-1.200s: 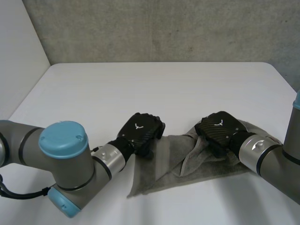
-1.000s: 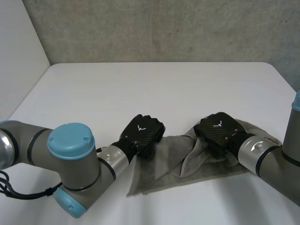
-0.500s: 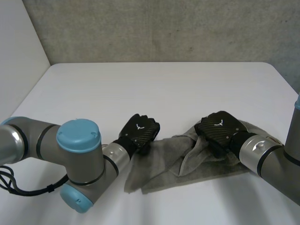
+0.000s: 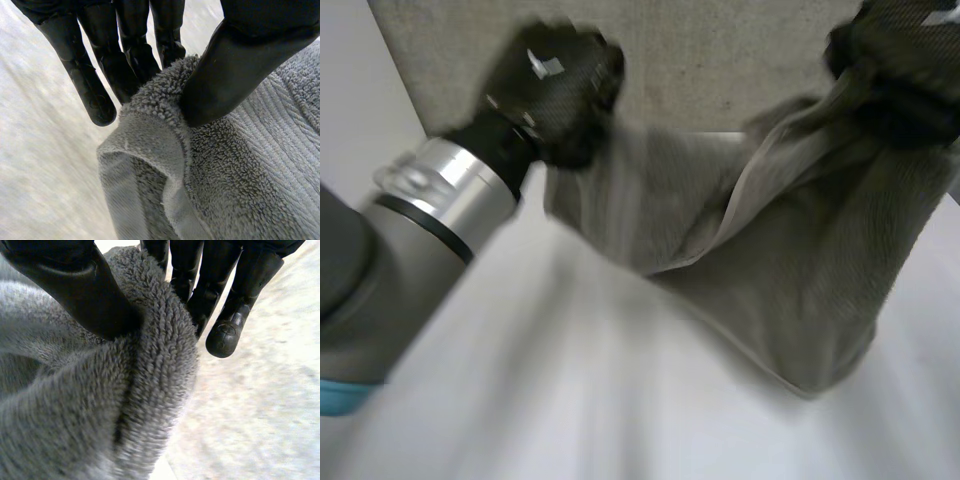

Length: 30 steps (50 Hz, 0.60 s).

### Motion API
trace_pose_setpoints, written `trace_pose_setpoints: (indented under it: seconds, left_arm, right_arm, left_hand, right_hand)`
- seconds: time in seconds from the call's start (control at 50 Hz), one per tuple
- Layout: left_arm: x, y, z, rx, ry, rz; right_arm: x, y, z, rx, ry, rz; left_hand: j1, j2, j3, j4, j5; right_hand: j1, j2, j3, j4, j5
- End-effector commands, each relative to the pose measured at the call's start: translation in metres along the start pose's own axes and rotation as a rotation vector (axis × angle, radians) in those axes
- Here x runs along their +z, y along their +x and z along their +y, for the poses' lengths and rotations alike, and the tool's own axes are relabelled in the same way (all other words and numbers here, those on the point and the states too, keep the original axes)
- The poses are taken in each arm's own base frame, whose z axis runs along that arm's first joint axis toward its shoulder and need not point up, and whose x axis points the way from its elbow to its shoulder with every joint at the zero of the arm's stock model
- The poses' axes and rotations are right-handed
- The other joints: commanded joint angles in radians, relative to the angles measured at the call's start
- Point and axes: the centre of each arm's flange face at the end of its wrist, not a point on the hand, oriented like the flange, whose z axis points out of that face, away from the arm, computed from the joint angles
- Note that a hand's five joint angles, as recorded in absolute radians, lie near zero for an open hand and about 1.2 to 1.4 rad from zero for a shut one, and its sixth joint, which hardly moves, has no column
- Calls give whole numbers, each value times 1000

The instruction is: Fold the towel.

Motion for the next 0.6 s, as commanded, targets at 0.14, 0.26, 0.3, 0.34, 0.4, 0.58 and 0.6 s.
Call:
trace_pose_setpoints:
  seconds: [0.14, 0.26, 0.3, 0.34, 0.4, 0.58, 0.6]
  left_arm:
    - [-5, -43, 43, -130, -204, -99]
    - [-1, -38, 86, -167, -341, -82]
    - [1, -41, 91, -169, -351, -89]
    - [9, -50, 93, -165, -339, -106]
    - [15, -54, 91, -160, -324, -112]
    - [73, -95, 21, -117, -28, -210]
    - [78, -104, 1, -136, 43, -237]
  right_arm:
    - [25, 2, 70, 47, -314, -121]
    - [34, -5, 92, -29, -412, -181]
    - [37, -5, 94, -30, -413, -176]
    - [42, -6, 90, -39, -391, -173]
    - [56, -17, 80, -46, -319, -179]
    - [112, 2, 8, 85, 90, 120]
    - [117, 14, -3, 149, 182, 184]
  left_hand:
    - [143, 52, 73, 44, 124]
    - [143, 52, 73, 44, 124]
    - [143, 52, 73, 44, 124]
    - [143, 52, 73, 44, 124]
    - [143, 52, 73, 44, 124]
    - [143, 52, 73, 44, 124]
    - [143, 52, 73, 44, 124]
  right_hand:
    - [85, 108, 77, 57, 87]
    - [85, 108, 77, 57, 87]
    - [85, 108, 77, 57, 87]
    - [85, 108, 77, 57, 87]
    - [85, 108, 77, 57, 87]
    - [85, 108, 77, 57, 87]
    - [85, 108, 77, 57, 87]
